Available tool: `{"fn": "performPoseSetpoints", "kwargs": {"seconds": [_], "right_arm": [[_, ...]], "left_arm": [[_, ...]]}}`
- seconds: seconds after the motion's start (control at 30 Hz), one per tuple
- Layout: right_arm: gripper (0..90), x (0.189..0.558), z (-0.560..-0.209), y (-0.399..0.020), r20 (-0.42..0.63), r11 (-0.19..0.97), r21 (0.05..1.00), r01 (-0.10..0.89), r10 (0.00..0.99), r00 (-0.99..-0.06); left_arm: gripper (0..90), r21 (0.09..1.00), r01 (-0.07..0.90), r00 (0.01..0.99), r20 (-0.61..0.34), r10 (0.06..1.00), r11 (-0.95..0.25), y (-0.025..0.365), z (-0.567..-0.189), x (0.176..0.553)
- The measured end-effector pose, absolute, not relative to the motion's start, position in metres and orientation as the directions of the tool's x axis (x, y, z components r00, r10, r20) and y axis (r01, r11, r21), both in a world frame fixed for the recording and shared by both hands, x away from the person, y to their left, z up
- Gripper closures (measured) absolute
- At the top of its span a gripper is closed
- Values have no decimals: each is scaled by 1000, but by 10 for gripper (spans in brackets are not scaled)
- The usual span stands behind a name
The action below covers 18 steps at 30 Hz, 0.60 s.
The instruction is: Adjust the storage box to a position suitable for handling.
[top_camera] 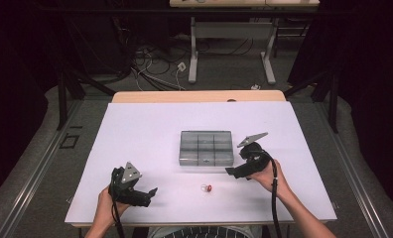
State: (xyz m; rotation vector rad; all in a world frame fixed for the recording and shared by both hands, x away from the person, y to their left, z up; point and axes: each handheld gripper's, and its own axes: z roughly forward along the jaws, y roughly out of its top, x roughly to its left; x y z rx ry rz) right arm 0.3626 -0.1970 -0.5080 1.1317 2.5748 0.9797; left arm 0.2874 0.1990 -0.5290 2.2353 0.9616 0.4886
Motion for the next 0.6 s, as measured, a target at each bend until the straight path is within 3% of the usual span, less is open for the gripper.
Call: {"fn": "performPoseSetpoints", "kwargs": {"seconds": [0.6], "right_arm": [[22, 359, -510, -184, 165, 510, 640, 575, 640, -751]], "left_arm": [[0, 691, 498, 663, 86, 744, -523, 198, -529, 288]]}}
